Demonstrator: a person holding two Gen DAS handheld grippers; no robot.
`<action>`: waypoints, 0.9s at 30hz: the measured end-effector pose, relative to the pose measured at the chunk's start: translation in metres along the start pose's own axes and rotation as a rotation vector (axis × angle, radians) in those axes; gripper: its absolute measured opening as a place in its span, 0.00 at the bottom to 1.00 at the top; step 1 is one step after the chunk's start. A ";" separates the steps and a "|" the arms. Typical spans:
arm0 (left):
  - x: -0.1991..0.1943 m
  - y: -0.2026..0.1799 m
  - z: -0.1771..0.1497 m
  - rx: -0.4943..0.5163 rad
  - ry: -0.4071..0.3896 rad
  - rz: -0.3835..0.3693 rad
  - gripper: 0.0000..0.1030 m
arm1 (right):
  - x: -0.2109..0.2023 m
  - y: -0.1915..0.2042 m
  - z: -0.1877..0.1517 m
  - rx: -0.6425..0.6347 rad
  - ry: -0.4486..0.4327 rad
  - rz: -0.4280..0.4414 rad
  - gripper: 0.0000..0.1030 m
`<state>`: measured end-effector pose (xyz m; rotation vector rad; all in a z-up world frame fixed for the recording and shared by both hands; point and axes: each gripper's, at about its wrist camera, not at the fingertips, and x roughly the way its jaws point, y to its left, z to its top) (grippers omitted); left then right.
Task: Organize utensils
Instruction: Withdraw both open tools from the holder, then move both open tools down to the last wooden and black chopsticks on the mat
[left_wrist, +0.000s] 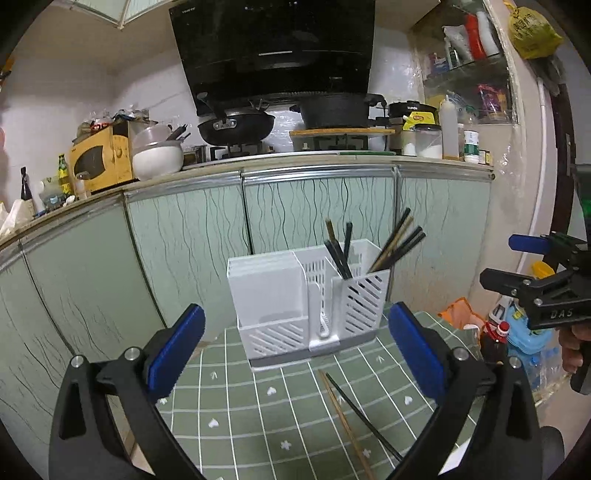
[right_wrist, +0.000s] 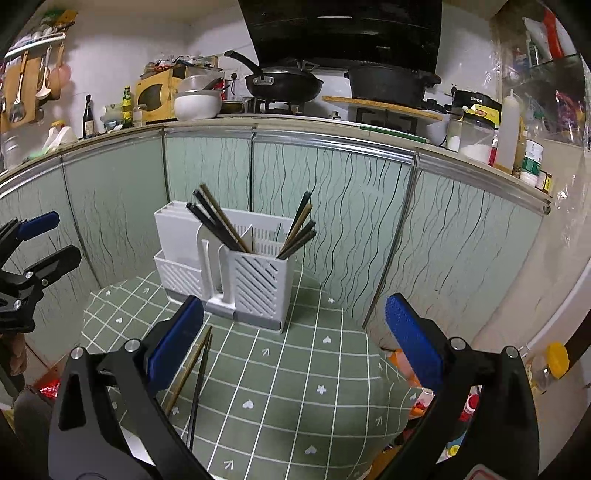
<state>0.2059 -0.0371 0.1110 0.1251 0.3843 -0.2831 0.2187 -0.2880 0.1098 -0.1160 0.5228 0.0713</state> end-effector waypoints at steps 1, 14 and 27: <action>-0.002 0.000 -0.003 -0.006 0.002 -0.003 0.94 | -0.001 0.000 -0.003 0.003 0.000 -0.002 0.92; -0.012 0.002 -0.046 -0.088 0.037 -0.007 0.94 | -0.016 0.015 -0.048 -0.010 0.005 -0.015 0.92; 0.003 0.008 -0.107 -0.129 0.133 0.016 0.95 | 0.004 0.036 -0.100 -0.037 0.071 0.021 0.92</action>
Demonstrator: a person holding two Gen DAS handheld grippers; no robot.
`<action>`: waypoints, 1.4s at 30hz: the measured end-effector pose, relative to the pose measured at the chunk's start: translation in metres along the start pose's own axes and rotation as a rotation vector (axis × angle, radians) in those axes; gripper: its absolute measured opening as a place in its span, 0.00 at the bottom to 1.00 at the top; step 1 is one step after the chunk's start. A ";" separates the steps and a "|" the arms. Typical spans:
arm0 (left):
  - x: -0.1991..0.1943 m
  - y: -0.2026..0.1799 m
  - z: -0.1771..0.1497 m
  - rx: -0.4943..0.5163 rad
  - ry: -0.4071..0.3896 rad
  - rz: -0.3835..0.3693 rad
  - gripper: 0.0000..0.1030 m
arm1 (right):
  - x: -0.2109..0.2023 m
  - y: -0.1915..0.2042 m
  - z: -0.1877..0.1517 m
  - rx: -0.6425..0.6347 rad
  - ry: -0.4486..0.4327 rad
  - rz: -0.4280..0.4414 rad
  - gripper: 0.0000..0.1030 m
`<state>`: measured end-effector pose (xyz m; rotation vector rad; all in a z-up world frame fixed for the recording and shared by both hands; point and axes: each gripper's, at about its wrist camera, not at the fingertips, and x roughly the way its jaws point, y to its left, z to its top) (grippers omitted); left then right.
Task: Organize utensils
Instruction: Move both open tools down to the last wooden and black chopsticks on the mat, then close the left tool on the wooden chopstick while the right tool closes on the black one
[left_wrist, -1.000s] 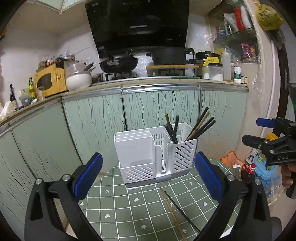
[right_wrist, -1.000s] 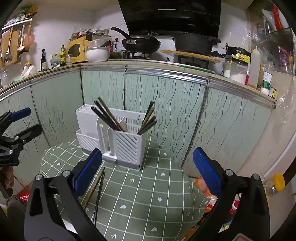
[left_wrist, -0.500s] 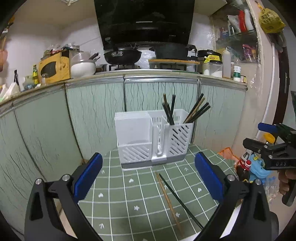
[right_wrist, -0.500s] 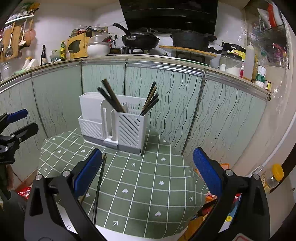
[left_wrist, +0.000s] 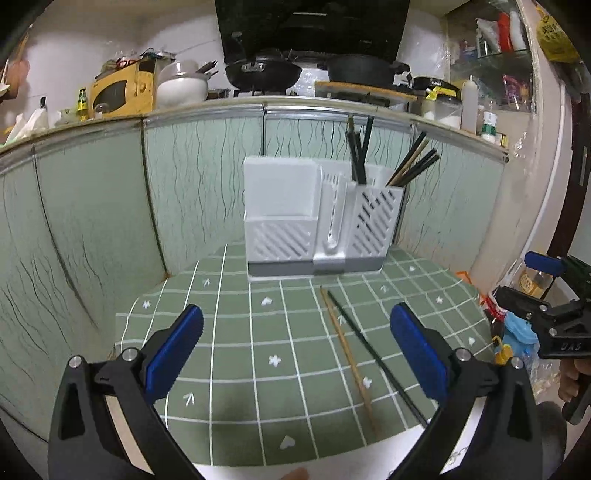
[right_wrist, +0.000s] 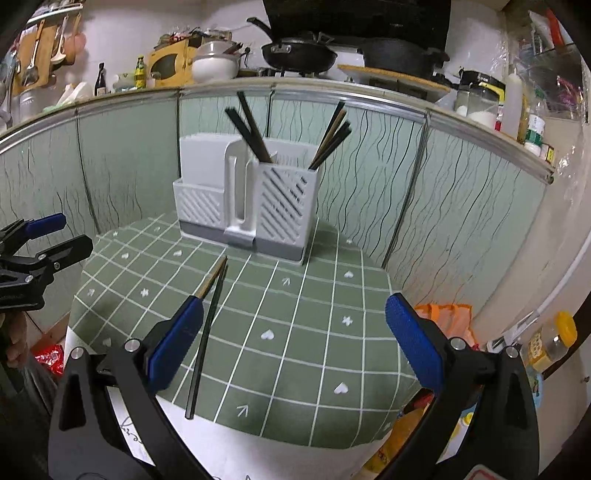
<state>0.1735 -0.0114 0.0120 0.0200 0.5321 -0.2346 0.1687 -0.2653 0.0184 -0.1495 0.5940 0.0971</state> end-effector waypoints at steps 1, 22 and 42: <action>0.001 0.000 -0.004 0.005 0.007 0.001 0.96 | 0.002 0.002 -0.003 -0.005 0.003 0.002 0.92; 0.024 -0.015 -0.077 0.114 0.121 0.087 0.95 | 0.050 0.041 -0.075 -0.032 0.140 0.120 0.83; 0.039 -0.015 -0.090 0.062 0.202 -0.010 0.95 | 0.078 0.064 -0.093 0.017 0.199 0.189 0.20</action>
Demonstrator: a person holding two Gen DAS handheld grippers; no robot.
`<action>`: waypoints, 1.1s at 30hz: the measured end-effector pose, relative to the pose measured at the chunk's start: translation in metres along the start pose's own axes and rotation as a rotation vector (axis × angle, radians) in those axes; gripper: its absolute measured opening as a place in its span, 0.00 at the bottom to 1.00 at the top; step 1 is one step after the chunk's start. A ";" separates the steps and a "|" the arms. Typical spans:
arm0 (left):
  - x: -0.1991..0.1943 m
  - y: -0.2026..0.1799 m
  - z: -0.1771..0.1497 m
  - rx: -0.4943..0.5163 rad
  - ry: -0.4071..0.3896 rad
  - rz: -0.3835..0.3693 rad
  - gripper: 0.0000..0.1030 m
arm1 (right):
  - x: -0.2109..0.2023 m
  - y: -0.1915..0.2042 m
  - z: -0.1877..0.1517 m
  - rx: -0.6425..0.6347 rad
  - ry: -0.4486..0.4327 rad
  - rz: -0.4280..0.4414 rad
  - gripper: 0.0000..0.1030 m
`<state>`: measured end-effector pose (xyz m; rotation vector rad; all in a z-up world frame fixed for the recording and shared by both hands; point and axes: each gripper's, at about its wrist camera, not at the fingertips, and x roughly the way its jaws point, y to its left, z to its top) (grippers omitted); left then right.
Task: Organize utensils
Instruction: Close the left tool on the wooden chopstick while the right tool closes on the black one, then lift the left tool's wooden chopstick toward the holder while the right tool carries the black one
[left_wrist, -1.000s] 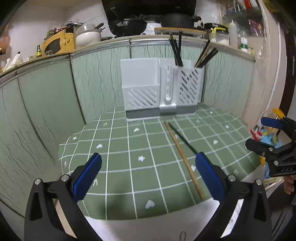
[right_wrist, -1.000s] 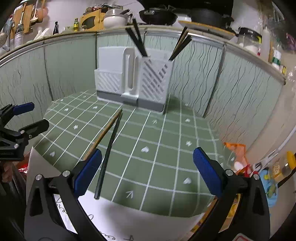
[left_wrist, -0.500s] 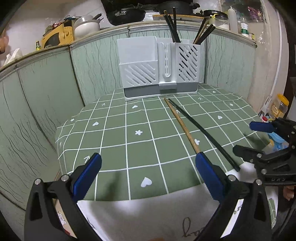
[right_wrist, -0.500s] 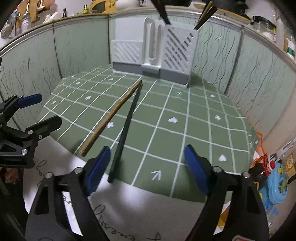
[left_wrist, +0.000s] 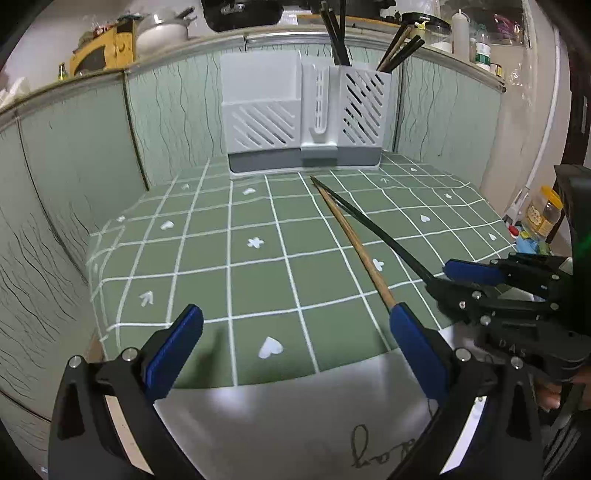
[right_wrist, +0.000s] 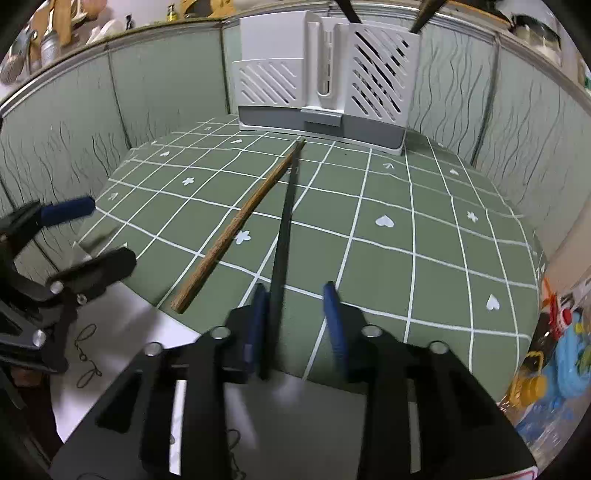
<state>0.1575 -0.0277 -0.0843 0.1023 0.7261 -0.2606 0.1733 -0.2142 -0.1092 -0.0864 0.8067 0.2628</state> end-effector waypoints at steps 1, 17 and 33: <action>0.001 -0.001 0.001 -0.003 0.004 -0.007 0.95 | 0.000 -0.001 0.000 0.005 -0.001 0.005 0.10; 0.030 -0.036 0.014 0.012 0.052 -0.081 0.76 | -0.010 -0.036 -0.008 0.080 0.014 -0.067 0.06; 0.040 -0.036 0.011 0.020 0.065 -0.041 0.06 | -0.013 -0.042 -0.013 0.088 0.012 -0.076 0.06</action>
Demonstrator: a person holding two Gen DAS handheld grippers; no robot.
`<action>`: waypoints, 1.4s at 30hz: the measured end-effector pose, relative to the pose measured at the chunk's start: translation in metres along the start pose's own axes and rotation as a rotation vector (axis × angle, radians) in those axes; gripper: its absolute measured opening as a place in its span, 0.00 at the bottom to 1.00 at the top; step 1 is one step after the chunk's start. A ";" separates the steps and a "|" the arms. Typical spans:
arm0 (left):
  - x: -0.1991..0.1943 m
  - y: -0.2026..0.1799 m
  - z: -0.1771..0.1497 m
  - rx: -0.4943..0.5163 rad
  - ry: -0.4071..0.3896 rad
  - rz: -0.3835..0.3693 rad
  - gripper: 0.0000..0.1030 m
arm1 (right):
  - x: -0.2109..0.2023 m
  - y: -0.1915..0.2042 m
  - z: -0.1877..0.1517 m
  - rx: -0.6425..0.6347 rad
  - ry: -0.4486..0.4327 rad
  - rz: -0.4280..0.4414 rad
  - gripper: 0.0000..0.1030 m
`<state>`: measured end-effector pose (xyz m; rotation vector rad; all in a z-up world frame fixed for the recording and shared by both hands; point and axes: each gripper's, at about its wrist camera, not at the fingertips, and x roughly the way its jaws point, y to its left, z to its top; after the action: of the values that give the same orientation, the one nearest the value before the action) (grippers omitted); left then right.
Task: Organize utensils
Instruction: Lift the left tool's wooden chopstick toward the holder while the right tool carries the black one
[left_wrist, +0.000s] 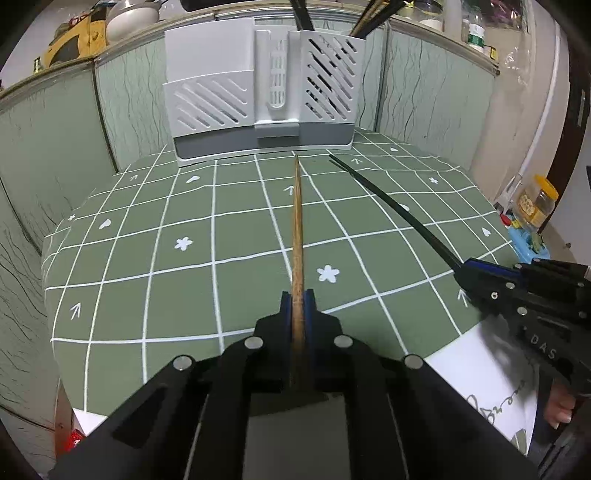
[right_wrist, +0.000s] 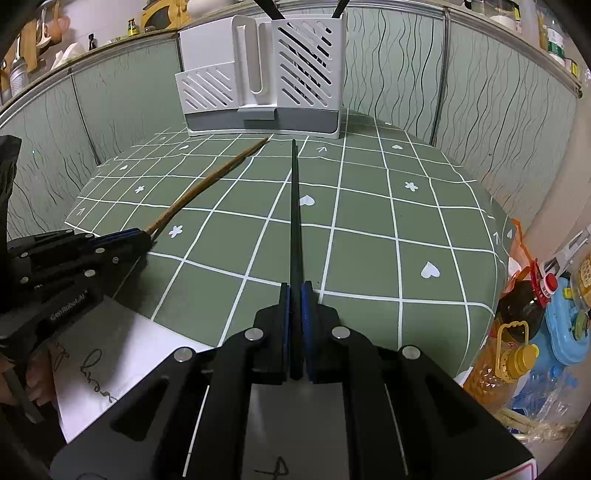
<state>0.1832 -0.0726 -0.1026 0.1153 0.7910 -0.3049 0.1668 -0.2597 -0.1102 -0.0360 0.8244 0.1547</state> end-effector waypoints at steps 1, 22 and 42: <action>-0.003 0.002 0.000 0.001 -0.006 0.009 0.06 | -0.001 0.000 0.000 0.002 0.001 0.000 0.06; -0.092 0.037 0.032 -0.036 -0.169 -0.060 0.06 | -0.081 -0.005 0.044 0.030 -0.165 0.047 0.06; -0.142 0.025 0.055 -0.007 -0.236 -0.115 0.06 | -0.140 0.005 0.074 0.015 -0.273 0.076 0.06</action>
<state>0.1339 -0.0283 0.0371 0.0263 0.5650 -0.4161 0.1258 -0.2649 0.0430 0.0306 0.5542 0.2194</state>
